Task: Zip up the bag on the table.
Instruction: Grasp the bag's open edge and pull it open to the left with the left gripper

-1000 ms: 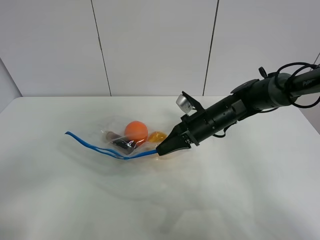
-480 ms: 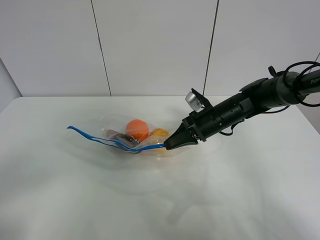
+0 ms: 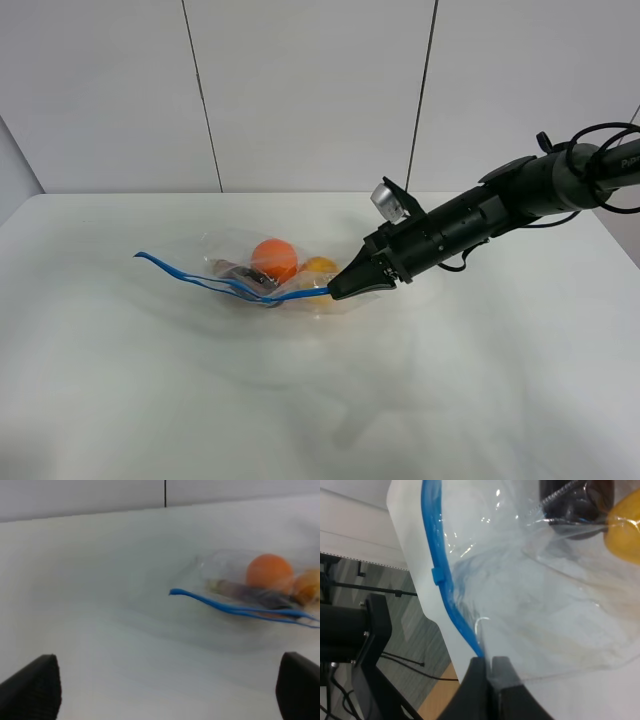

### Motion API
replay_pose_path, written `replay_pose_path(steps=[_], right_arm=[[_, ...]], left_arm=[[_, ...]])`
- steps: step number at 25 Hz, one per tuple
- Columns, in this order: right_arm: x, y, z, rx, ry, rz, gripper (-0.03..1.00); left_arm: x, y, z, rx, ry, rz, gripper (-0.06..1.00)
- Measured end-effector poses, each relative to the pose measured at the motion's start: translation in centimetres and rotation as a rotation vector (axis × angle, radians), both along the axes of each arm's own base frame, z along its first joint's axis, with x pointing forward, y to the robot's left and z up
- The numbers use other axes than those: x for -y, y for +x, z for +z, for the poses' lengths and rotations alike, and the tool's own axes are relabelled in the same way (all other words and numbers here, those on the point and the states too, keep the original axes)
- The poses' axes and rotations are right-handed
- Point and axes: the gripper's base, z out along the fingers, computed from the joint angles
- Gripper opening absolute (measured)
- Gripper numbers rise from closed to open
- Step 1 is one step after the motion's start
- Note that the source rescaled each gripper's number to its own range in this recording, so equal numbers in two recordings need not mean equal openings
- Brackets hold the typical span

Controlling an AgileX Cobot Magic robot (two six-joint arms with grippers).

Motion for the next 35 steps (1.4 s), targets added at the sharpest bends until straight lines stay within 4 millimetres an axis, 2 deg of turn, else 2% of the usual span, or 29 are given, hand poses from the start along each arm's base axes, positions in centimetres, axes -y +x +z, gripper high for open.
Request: replay_pose_path(steps=[5,9,12,18,22,27,31,35], right_arm=[[-0.1,0.1,0.1,-0.004,0.009,-0.010,0.00],[-0.1,0.1,0.3,0.002,0.013,-0.013,0.00],[-0.1,0.1,0.3,0.002,0.014,-0.014,0.00],[-0.1,0.1,0.4,0.001,0.016,-0.016,0.00],[-0.1,0.1,0.4,0.001,0.017,-0.017,0.00],[-0.1,0.1,0.4,0.001,0.020,-0.019,0.00],[-0.1,0.1,0.4,0.001,0.022,-0.022,0.00],[-0.1,0.1,0.4,0.001,0.022,-0.021,0.00]], left_arm=[[0.1,6.8,-2.0,-0.095,0.276,-0.192,0.98],[0.3,10.3,-3.9,-0.108,0.618,-0.482,0.98],[1.3,11.7,-4.9,-0.076,0.729,-0.688,0.98],[6.0,12.8,-5.6,0.108,0.632,-0.972,0.98],[8.8,12.9,-5.9,0.175,0.596,-1.066,0.98],[11.1,13.1,-7.1,0.211,0.612,-1.099,0.98],[12.3,12.1,-9.8,0.211,0.635,-1.096,0.98],[12.8,11.5,-12.2,0.233,0.655,-1.016,0.98]])
